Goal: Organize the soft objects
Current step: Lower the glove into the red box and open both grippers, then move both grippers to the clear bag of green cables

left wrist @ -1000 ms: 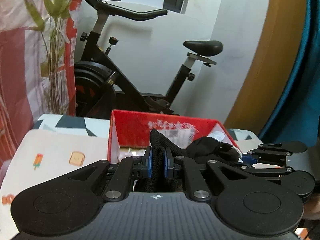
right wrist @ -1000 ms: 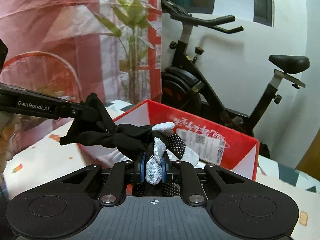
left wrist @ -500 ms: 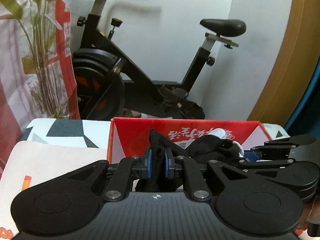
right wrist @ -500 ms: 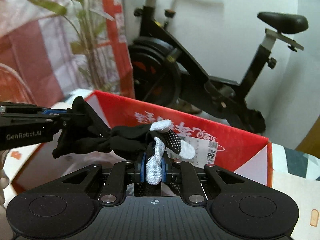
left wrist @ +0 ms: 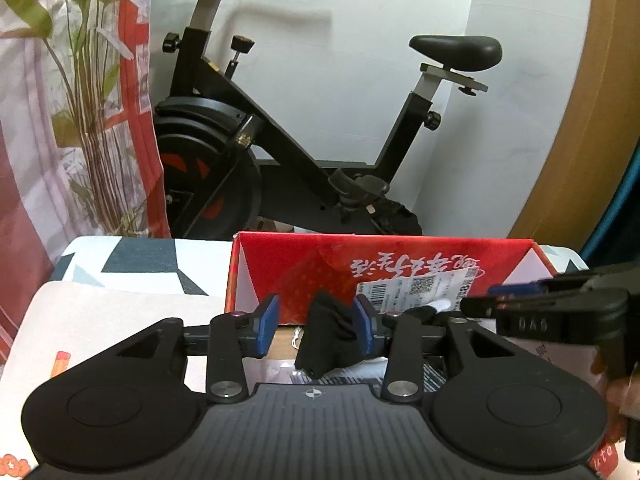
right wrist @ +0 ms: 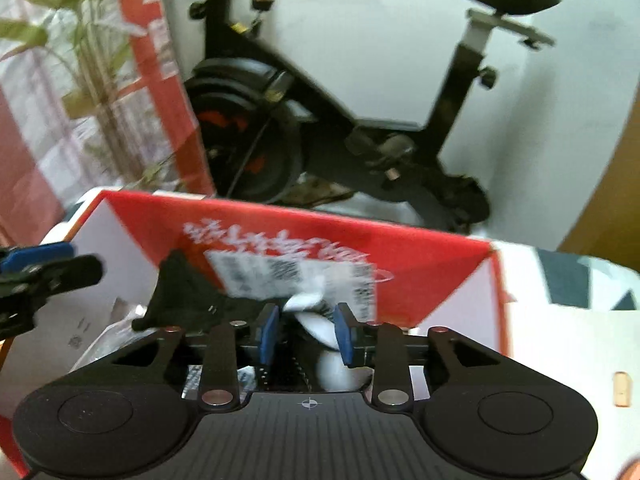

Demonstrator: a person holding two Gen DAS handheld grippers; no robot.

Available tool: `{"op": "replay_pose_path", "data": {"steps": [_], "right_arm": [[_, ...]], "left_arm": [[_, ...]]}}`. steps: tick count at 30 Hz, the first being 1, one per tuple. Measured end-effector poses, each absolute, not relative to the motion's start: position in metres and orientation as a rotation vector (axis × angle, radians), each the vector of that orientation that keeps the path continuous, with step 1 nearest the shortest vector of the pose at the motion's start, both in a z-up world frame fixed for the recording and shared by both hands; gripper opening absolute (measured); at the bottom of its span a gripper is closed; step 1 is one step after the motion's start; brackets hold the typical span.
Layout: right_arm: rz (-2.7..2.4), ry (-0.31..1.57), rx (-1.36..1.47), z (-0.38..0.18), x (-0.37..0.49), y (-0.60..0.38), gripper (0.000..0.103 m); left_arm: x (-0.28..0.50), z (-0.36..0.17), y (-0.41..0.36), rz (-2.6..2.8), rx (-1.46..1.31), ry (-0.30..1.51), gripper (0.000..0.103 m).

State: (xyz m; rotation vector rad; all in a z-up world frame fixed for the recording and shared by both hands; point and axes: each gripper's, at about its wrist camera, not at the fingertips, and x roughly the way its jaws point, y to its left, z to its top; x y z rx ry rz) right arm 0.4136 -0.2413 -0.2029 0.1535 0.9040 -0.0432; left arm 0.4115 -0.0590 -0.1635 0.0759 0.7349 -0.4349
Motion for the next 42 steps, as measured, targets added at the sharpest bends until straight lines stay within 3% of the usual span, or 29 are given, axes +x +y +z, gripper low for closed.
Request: {"op": "replay_pose_path", "data": {"steps": [5,8,23,30,42], "right_arm": [[-0.064,0.845,0.15,-0.186,0.395,-0.245,0.036],[-0.048,0.809,0.133,-0.172,0.379,-0.244,0.045],[0.02,0.684,0.181,-0.143,0.261,-0.237,0.046],[0.043,0.686,0.198,-0.154,0.206,-0.23,0.046],[0.089,0.858,0.234,-0.211,0.153,-0.208,0.046]], "left_arm": [[0.393,-0.152,-0.058,-0.44,0.1,0.71,0.052],[0.377,-0.145,-0.054,-0.445,0.115,0.696,0.055],[0.289,-0.139,-0.023,-0.435,0.124,0.687,0.058],[0.251,-0.161,-0.01,-0.453,0.112,0.752,0.058],[0.209,-0.197,-0.006,-0.477,0.076,0.854,0.058]]}}
